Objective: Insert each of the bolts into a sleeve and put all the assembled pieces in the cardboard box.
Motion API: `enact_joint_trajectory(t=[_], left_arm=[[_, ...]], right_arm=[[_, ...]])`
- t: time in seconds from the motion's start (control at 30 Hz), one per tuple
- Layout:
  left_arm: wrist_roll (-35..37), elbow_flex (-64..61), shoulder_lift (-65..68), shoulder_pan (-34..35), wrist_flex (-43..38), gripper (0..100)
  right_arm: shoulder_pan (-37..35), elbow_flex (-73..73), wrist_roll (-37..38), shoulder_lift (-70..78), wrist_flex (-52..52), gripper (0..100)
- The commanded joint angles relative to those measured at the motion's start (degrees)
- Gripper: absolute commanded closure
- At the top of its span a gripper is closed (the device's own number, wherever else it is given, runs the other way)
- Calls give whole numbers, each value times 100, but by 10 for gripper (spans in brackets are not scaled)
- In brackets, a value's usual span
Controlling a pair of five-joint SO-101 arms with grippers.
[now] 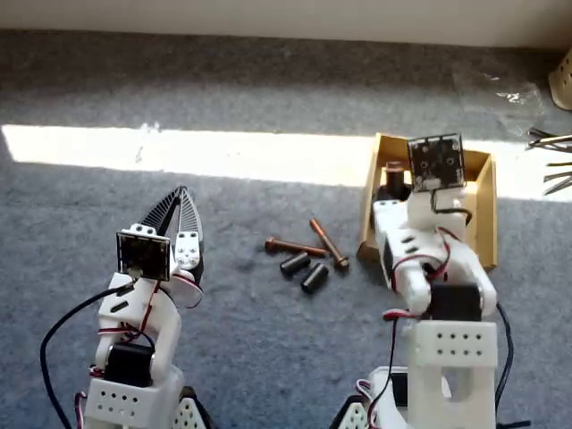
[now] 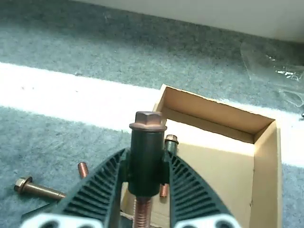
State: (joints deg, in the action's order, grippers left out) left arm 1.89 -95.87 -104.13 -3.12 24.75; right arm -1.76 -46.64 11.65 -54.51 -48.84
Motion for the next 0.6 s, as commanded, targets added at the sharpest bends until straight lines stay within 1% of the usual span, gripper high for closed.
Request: enact_joint_trajectory(t=[0.0,0.2,0.47,0.57], left_arm=[[-26,-127,-57,224,-18,983],[-9,-127,-57,602,-18,983],[0,-127,-57,629,0,983],[-9,-127,-57,629,0,983]], right_arm=[[303,910,44,1051,4,993],[646,1719,53,2607,4,993],[796,2721,62,4365,4,993],[857,3081,343,4927,4,993]])
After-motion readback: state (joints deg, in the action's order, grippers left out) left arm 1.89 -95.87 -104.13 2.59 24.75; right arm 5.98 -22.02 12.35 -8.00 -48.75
